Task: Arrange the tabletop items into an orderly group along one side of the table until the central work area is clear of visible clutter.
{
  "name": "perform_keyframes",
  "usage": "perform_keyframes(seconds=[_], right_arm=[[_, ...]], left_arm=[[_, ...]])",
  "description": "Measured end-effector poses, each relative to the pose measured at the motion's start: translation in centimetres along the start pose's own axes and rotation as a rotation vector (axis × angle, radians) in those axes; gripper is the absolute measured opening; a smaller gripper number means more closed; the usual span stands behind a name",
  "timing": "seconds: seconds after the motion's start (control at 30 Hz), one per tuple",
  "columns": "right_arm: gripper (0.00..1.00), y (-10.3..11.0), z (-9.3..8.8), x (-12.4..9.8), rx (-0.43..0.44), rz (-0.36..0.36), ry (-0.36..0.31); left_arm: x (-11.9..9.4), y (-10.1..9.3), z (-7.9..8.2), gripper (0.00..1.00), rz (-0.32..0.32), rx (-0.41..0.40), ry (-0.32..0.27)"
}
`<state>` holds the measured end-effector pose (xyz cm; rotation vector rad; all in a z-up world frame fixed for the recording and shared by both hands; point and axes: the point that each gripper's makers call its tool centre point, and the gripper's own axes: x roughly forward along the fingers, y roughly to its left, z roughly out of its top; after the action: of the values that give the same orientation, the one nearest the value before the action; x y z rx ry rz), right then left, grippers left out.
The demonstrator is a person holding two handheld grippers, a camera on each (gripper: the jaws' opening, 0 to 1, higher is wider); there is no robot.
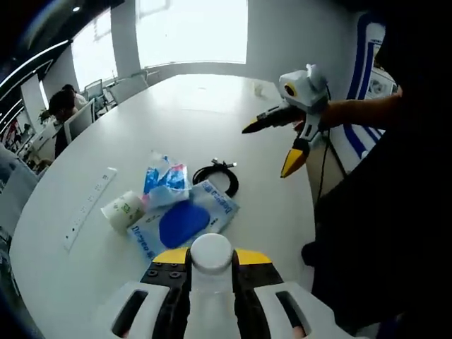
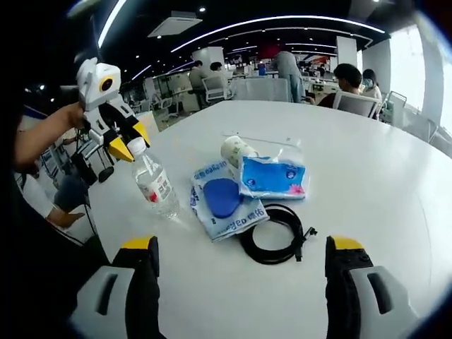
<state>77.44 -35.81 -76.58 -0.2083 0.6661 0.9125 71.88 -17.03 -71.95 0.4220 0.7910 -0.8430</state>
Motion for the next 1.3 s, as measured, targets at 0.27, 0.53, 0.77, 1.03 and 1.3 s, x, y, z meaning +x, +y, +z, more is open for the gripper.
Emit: perform_keyframes(seconds=[0.27,0.53,0.77,1.03,1.3], right_arm=[[0.94,0.3,0.0,0.1,-0.009,0.004,0.006],[0.93,0.4,-0.4,-0.1,-0.011,0.003,0.011],[0.93,0.5,-0.7,-0.3,-0.001,-0.001,0.012],[0.93,1.0,-0.6,-0.4,0.006,0.000,0.004],[0.93,1.1,-1.0,-0.2,0.012,0.010,0.007]], left_arm=[[-0.6,0.3,-0.8,0.20,0.008,0.001,-0.011],[-0.5,0.4,-0.6,0.21,0.020,-0.008,-0.032],[-0.7,0.6,-0.6,0.21,0.024,-0.072,-0.020],[-1.0,0.7,-0.8,0.22,0.068,-0.109,0.031],[-0.3,0.5,-1.3,0.27,0.083,-0.087,0.042]])
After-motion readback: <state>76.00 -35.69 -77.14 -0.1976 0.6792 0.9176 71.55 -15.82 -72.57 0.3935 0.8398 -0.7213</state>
